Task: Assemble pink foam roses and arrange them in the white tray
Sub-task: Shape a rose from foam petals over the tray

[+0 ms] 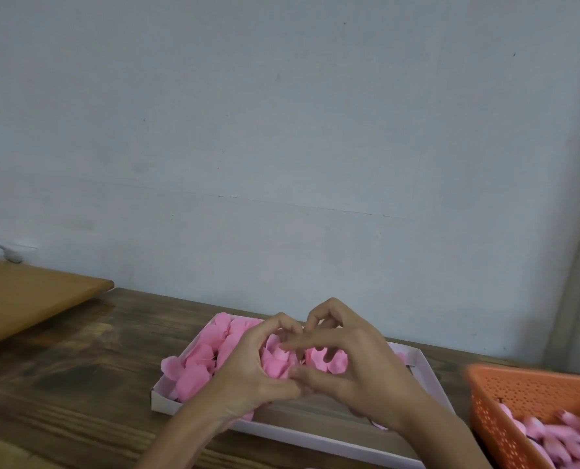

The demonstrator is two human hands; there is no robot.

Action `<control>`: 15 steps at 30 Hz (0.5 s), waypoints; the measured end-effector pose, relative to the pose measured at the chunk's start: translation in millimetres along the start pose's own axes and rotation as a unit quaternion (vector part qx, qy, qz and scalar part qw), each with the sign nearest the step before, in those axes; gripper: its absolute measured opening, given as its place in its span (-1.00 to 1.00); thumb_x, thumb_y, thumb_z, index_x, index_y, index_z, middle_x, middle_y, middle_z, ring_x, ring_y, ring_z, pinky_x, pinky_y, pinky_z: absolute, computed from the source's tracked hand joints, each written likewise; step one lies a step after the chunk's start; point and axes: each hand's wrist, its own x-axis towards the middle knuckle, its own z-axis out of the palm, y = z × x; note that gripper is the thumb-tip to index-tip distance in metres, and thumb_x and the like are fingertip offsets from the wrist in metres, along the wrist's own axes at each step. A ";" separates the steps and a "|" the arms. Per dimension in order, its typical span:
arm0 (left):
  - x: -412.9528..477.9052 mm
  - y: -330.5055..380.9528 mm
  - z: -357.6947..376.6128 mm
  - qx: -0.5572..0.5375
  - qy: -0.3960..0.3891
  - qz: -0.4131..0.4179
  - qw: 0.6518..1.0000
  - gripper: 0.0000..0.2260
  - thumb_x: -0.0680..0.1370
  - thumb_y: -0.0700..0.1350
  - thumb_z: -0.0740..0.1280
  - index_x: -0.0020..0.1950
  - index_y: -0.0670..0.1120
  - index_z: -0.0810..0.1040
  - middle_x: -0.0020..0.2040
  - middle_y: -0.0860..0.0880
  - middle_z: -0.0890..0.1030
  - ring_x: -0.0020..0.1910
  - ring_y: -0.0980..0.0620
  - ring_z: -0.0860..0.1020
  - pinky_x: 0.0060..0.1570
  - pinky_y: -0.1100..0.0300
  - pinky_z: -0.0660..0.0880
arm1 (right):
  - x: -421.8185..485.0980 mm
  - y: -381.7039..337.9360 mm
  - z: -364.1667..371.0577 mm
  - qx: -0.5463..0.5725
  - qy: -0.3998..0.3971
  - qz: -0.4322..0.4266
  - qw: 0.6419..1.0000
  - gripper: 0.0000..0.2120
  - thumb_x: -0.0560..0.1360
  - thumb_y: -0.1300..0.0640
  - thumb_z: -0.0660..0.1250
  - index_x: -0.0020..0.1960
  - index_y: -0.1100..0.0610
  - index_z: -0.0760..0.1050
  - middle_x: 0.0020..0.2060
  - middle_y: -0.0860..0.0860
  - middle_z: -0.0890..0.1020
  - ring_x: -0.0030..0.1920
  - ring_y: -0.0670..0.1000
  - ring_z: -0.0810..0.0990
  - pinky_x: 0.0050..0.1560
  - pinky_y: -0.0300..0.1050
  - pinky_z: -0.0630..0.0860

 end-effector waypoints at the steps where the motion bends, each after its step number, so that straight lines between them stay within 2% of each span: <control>1: -0.2 0.6 -0.2 -0.002 -0.003 -0.002 1.000 -0.61 0.33 -0.16 0.62 0.07 0.10 0.59 0.03 0.00 0.68 0.01 0.02 0.68 -0.18 0.22 0.60 | 0.1 0.1 0.3 0.003 -0.003 0.000 1.000 -0.71 0.48 -0.20 0.44 0.19 -0.39 0.60 0.08 -0.26 0.42 0.04 -0.06 0.55 -0.01 -0.30 0.50; 4: -0.6 1.9 0.9 -0.006 -0.017 -0.014 1.000 -0.64 0.34 -0.17 0.59 0.05 0.08 0.58 -0.19 0.09 0.66 -0.25 0.17 0.62 -0.29 0.28 0.55 | 0.3 0.0 0.4 -0.005 -0.011 -0.003 1.000 -0.71 0.50 -0.18 0.42 0.21 -0.42 0.57 0.08 -0.27 0.40 0.05 -0.06 0.54 0.01 -0.26 0.50; 6: -0.3 1.0 1.5 -0.012 -0.015 -0.035 0.999 -0.64 0.32 -0.15 0.58 0.04 0.06 0.58 -0.25 0.07 0.64 -0.36 0.14 0.57 -0.41 0.19 0.51 | 0.1 0.1 0.5 -0.010 -0.017 -0.001 1.000 -0.71 0.52 -0.16 0.39 0.21 -0.42 0.57 0.09 -0.27 0.39 0.05 -0.06 0.54 0.02 -0.20 0.51; 10: -0.6 -3.4 1.6 -0.048 -0.012 -0.061 0.997 -0.66 0.29 -0.17 0.56 0.00 0.04 0.57 -0.31 0.01 0.62 -0.49 0.02 0.45 -0.46 0.22 0.40 | -0.8 1.3 1.6 -0.008 -0.048 -0.004 0.999 -0.74 0.58 -0.13 0.35 0.23 -0.40 0.57 0.11 -0.30 0.36 0.07 -0.05 0.54 0.04 -0.18 0.54; 13: 1.3 -6.1 1.3 -0.101 0.035 -0.085 0.991 -0.60 0.27 -0.20 0.59 0.06 0.01 0.61 -0.26 -0.22 0.63 -0.42 -0.04 0.44 -0.35 0.11 0.41 | -1.5 1.0 7.7 0.104 -0.021 0.026 0.994 -0.72 0.59 -0.05 0.40 0.25 -0.33 0.58 0.12 -0.21 0.43 0.07 -0.02 0.59 0.02 -0.12 0.61; 15: 4.6 -6.6 4.1 -0.170 0.085 -0.083 0.978 -0.64 0.28 -0.17 0.66 -0.04 -0.09 0.59 -0.33 -0.29 0.54 -0.45 -0.05 0.46 -0.36 0.14 0.47 | -0.7 -3.1 17.4 0.227 0.038 0.085 0.969 -0.70 0.54 -0.02 0.47 0.22 -0.29 0.56 0.09 -0.18 0.50 0.03 -0.01 0.64 -0.13 -0.12 0.64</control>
